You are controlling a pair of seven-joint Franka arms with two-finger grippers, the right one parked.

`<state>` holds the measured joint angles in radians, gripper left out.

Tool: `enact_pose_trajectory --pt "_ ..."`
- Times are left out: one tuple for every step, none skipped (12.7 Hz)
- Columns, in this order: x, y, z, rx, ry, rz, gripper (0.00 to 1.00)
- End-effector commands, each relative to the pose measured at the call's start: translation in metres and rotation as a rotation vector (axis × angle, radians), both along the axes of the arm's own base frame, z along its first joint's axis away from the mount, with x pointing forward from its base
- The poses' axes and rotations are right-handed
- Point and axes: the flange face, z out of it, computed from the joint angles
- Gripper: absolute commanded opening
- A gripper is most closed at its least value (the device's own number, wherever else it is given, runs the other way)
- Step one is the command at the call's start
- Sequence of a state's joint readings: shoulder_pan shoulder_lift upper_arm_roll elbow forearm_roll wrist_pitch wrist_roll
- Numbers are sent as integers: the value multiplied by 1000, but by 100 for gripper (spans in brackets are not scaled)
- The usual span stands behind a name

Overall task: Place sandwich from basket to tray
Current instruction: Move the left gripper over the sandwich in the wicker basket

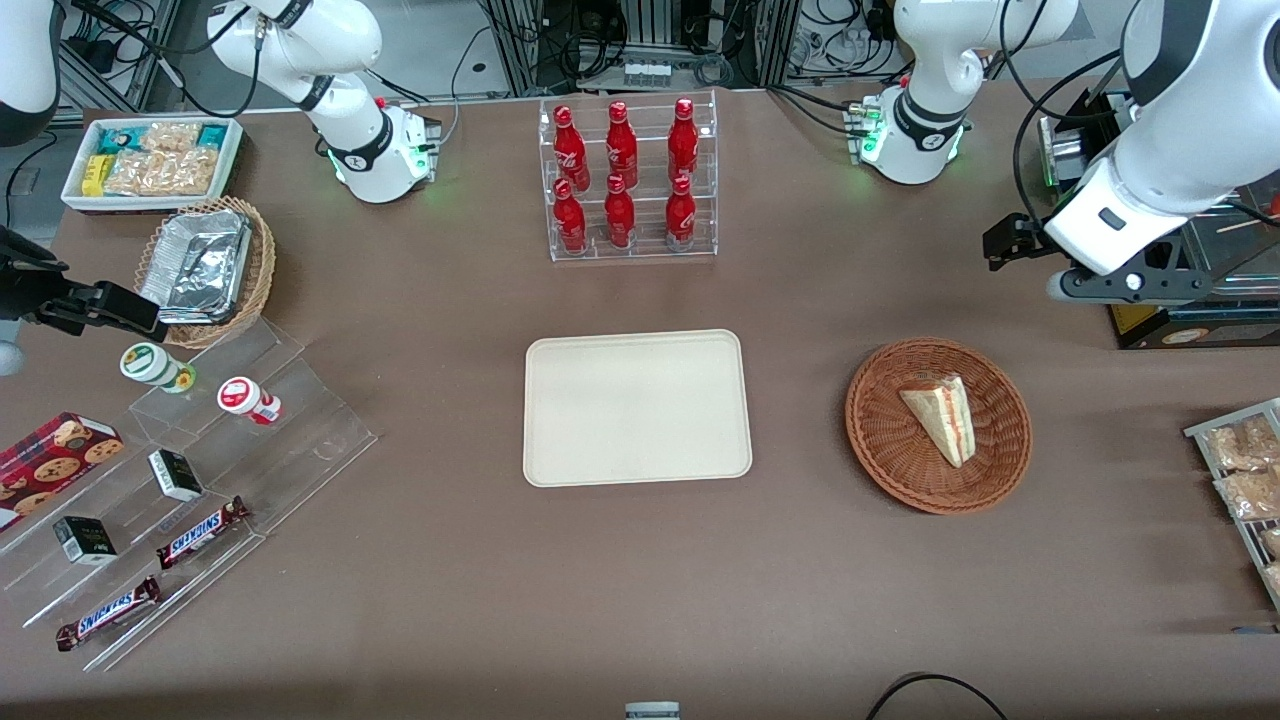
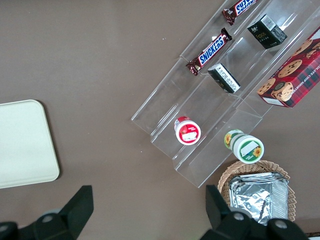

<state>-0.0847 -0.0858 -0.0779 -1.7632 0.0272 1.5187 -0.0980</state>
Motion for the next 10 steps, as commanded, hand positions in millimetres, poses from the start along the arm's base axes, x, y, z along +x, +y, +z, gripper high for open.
enact_pose_trajectory --pt "2 4 9 -19 -3 -7 100" --pt "2 4 9 -21 -5 -6 100" --pt "2 5 5 -19 4 -7 100" --pt "4 5 -1 -18 15 -5 100" --pt "7 6 -12 -18 35 -5 100" --pt "13 4 -28 -17 47 -8 100" --pt "19 1 -40 -18 40 -12 100" --pt "21 0 -53 -19 34 -13 100" --pt "24 0 -67 -21 25 -13 100" --pt "25 -3 -84 -22 23 -18 100"
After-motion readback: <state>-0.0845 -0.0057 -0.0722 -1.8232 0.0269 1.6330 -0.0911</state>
